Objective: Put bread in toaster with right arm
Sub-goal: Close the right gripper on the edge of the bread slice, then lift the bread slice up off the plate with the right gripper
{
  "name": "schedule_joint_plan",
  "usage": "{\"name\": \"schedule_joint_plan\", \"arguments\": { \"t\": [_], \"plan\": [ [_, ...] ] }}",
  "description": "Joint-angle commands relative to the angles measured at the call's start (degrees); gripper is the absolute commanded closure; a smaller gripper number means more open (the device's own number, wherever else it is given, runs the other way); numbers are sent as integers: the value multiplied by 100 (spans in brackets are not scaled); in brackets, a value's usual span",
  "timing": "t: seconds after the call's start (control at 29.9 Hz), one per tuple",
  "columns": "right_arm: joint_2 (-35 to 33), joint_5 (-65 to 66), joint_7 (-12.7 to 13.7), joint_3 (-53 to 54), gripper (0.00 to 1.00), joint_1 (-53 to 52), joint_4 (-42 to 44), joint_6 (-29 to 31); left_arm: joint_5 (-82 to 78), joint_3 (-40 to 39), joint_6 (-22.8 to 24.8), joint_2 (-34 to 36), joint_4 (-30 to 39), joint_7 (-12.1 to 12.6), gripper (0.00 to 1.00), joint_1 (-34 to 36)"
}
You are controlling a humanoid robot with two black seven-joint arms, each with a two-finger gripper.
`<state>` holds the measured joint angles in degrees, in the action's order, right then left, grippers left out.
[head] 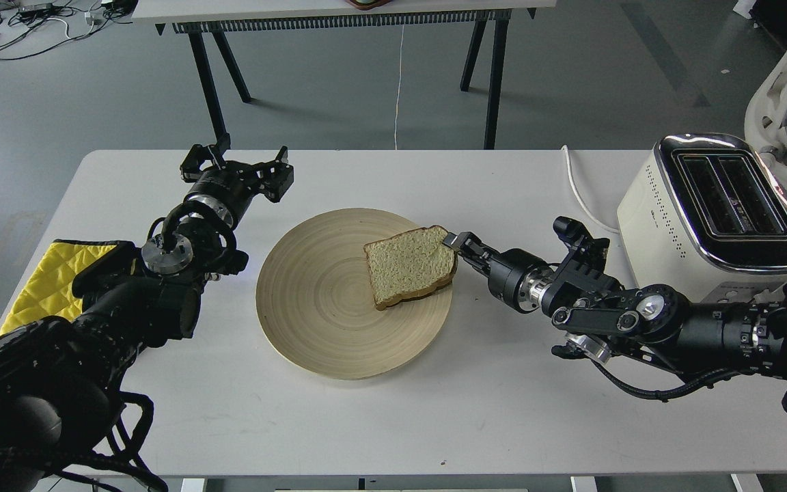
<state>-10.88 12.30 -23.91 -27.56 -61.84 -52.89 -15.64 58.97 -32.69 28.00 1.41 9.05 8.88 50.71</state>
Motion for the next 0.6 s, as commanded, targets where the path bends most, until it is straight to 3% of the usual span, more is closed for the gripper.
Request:
{"name": "schedule_joint_plan", "arguments": {
  "t": [0.0, 0.23, 0.43, 0.57],
  "plan": [
    [-81, 1, 0, 232, 90, -47, -11, -18, 0, 0, 0, 0, 0, 0, 0, 0],
    [-414, 1, 9, 629, 91, -363, -204, -88, 0, 0, 0, 0, 0, 0, 0, 0],
    [-1634, 1, 9, 585, 92, -1548, -1012, -185, 0, 0, 0, 0, 0, 0, 0, 0],
    [-2373, 53, 44, 384, 92, -2234, -1075, -150, 0, 0, 0, 0, 0, 0, 0, 0]
  ]
}}
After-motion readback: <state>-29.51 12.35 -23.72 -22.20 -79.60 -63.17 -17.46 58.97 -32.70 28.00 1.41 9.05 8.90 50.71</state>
